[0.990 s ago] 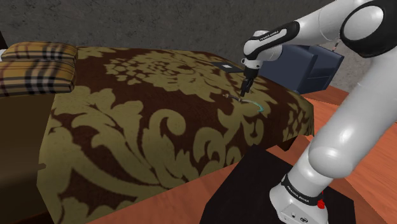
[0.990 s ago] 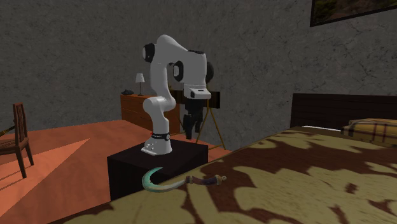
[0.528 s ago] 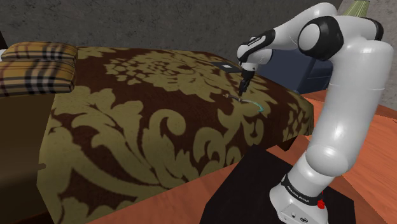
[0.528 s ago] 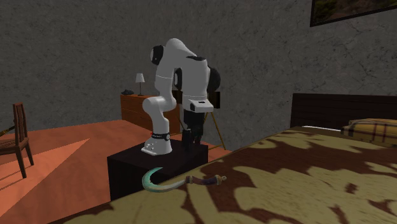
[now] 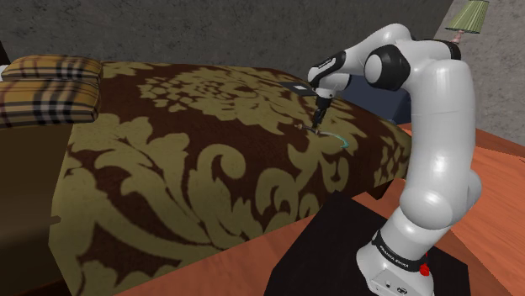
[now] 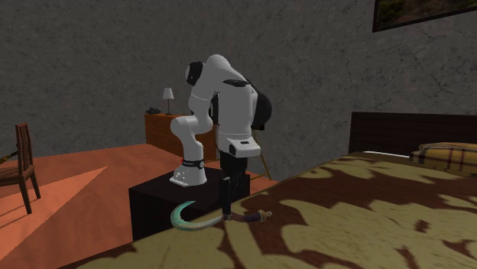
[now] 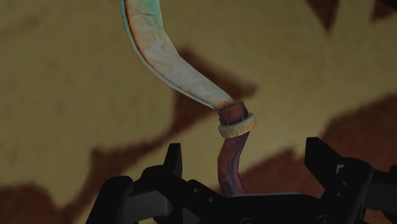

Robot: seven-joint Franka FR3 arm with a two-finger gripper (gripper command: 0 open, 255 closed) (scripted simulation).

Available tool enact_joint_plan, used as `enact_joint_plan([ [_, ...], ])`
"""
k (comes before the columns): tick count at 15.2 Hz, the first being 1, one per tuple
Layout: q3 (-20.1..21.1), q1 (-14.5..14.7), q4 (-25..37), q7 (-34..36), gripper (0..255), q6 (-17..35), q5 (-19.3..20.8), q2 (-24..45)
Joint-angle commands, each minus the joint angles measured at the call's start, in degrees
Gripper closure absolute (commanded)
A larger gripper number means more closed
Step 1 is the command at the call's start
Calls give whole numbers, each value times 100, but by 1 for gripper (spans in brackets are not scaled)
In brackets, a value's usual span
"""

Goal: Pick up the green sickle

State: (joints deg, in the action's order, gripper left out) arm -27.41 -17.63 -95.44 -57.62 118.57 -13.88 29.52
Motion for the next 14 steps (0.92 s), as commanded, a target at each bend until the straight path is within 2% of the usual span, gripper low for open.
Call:
enact_joint_plan([
  [1,31,-16,-36,-24,0,124,-48,90],
  [6,77,-44,-112,-66,0,328,-122,230],
  [7,77,-38,-116,-61,255,329,-119,225],
  [14,77,-36,-118,-59,255,328,-119,223],
])
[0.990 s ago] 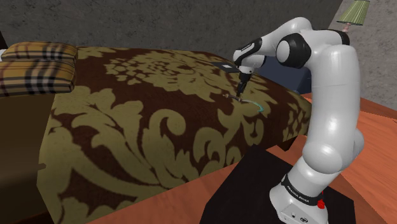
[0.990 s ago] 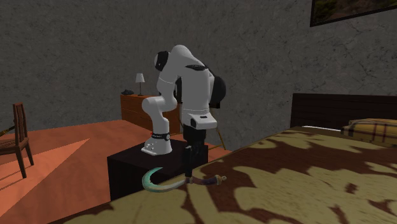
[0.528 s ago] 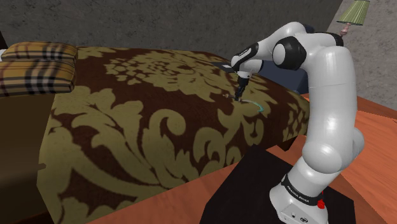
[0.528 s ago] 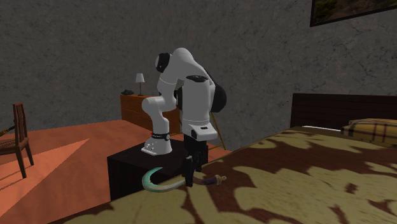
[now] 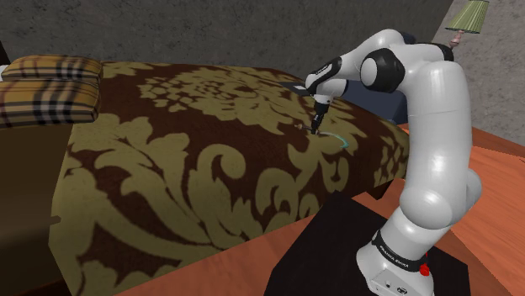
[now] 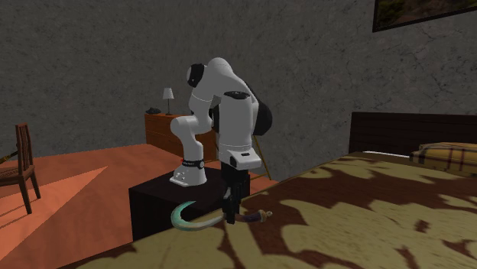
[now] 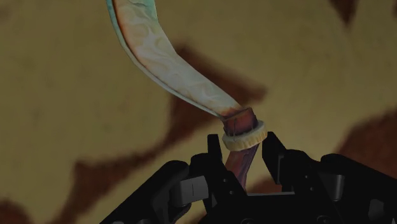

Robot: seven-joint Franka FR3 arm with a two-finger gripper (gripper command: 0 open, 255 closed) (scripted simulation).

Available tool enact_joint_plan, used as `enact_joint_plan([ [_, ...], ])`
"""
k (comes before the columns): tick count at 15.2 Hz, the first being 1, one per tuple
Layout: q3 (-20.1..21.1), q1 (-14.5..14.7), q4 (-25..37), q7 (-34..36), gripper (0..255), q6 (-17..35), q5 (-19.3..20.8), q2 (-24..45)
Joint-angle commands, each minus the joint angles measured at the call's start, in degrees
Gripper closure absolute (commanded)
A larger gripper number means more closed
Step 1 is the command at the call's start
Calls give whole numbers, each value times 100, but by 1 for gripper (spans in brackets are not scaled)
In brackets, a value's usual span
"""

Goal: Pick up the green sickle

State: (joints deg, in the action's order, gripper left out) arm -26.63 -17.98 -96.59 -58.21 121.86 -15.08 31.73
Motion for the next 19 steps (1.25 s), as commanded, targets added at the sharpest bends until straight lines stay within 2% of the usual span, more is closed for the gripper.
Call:
enact_joint_plan([
  [1,-2,-1,-3,0,255,-1,1,2],
  [19,-167,76,447,155,255,-912,279,-505],
])
